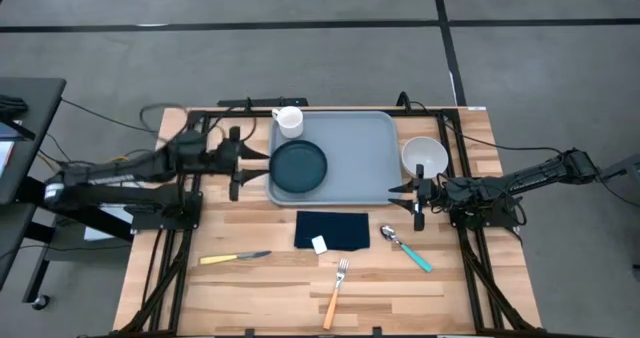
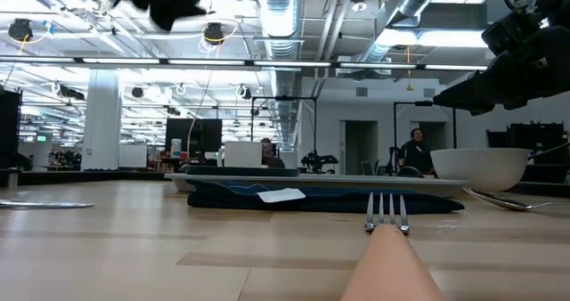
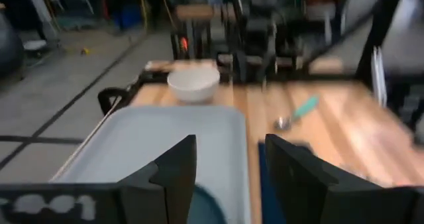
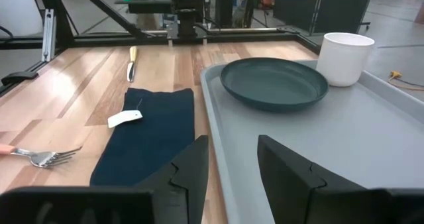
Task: Set up tray
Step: Put the white bowl on top of the dark green plate on the gray serving tray
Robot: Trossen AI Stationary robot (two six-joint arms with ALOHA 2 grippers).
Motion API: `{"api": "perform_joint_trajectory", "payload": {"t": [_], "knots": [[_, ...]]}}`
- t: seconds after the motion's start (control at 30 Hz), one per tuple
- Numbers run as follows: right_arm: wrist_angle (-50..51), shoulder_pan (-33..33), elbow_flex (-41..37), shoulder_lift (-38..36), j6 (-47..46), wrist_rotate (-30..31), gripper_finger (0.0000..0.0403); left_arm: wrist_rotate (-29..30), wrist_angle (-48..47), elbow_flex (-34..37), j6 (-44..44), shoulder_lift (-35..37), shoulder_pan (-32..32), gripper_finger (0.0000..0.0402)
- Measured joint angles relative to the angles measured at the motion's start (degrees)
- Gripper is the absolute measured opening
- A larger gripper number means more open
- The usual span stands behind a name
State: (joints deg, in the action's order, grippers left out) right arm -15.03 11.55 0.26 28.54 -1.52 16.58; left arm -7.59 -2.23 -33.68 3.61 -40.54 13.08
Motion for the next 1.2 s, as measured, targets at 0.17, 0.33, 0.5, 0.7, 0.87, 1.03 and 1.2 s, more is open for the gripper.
{"api": "perform_joint_trajectory", "payload": {"t": [0.17, 0.33, 0.5, 0.7, 0.87, 1.03, 1.2], "knots": [[0.0, 0.0, -0.01, 0.02, 0.0, 0.0, 0.0122, -4.98, 20.33, 17.61, -8.36, 8.05, 3.17, 0.0167], [-0.01, 0.0, 0.01, -0.01, 0.0, 0.0, 0.0122, -8.55, 23.42, 23.2, -7.79, 11.8, 4.58, 0.0167], [0.0, 0.0, 0.01, 0.01, -0.02, 0.0, 0.0122, -7.13, 22.64, 23.65, -4.79, 12.07, 4.59, 0.0167], [0.0, 0.0, -0.01, 0.02, 0.0, 0.0, 0.0122, -7.12, 19.57, 23.65, -4.38, 12.06, 4.59, 0.0167], [0.0, 0.0, 0.0, -0.01, 0.0, 0.0, 0.0122, -7.11, 18.22, 23.65, -5.05, 12.06, 4.59, 0.0167], [-0.45, -0.08, 0.0, 0.02, 0.37, 1.04, 0.0122, -7.1, 18.23, 23.65, -5.23, 12.07, 4.59, 0.0167], [-5.27, -0.86, 0.25, 0.03, 3.93, 1.51, 0.0122, -7.07, 18.22, 23.63, -5.28, 12.05, 4.59, 0.0167]]}}
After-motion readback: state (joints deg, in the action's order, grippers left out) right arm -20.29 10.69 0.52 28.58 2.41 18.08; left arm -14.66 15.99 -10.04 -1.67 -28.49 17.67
